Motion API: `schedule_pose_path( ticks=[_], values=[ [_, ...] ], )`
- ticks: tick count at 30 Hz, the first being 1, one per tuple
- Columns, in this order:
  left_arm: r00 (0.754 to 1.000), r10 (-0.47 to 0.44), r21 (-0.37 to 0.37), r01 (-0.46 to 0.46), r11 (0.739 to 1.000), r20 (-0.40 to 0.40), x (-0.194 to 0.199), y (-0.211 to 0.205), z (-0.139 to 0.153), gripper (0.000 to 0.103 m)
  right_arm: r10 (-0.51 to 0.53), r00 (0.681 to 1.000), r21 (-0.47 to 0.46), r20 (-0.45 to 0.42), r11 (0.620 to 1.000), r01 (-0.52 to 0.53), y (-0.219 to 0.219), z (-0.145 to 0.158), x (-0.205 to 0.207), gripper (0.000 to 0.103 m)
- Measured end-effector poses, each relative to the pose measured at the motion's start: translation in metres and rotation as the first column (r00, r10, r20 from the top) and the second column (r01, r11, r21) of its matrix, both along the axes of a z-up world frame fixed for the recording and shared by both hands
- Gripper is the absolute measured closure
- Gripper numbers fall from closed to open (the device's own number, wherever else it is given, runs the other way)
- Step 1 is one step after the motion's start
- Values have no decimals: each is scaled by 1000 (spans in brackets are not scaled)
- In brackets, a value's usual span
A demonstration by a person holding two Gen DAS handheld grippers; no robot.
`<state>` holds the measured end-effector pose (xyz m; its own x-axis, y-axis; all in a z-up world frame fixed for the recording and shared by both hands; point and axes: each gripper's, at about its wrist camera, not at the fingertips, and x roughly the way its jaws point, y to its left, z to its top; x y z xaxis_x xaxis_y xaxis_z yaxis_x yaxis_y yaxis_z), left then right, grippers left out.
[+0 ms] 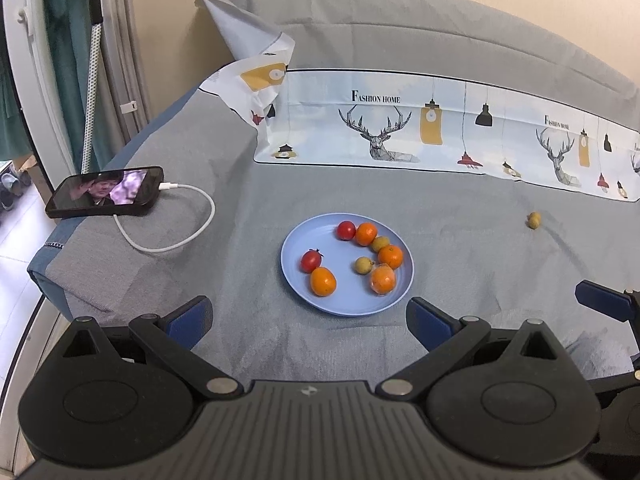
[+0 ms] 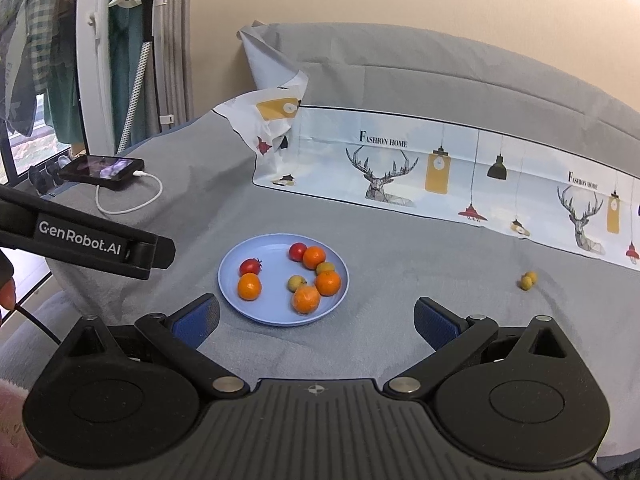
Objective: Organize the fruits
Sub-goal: 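Reach both open tools to the last two yellow fruits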
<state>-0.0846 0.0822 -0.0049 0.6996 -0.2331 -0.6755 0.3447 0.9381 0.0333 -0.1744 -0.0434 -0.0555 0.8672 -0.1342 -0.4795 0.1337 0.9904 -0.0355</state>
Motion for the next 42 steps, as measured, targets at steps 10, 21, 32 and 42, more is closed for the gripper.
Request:
schedule_pose_path(
  ticks=[10, 21, 32, 42],
  values=[
    [999, -33, 49, 34, 998, -11, 4, -21, -6, 0, -59, 998, 60, -4, 996, 59, -17, -9, 3, 1],
    [981, -164, 26, 168, 986, -104, 49, -133, -7, 0, -467, 882, 48, 66, 884, 465, -142, -25, -2, 1],
    [934, -315, 17, 322, 947, -172, 115, -362, -78, 0, -719, 695, 134, -21, 687, 714, -321, -84, -1, 1],
    [912, -342, 136, 378, 916, -228, 161, -529, -177, 0, -723, 682, 220, -111, 652, 726, -415, -128, 37, 1]
  ],
)
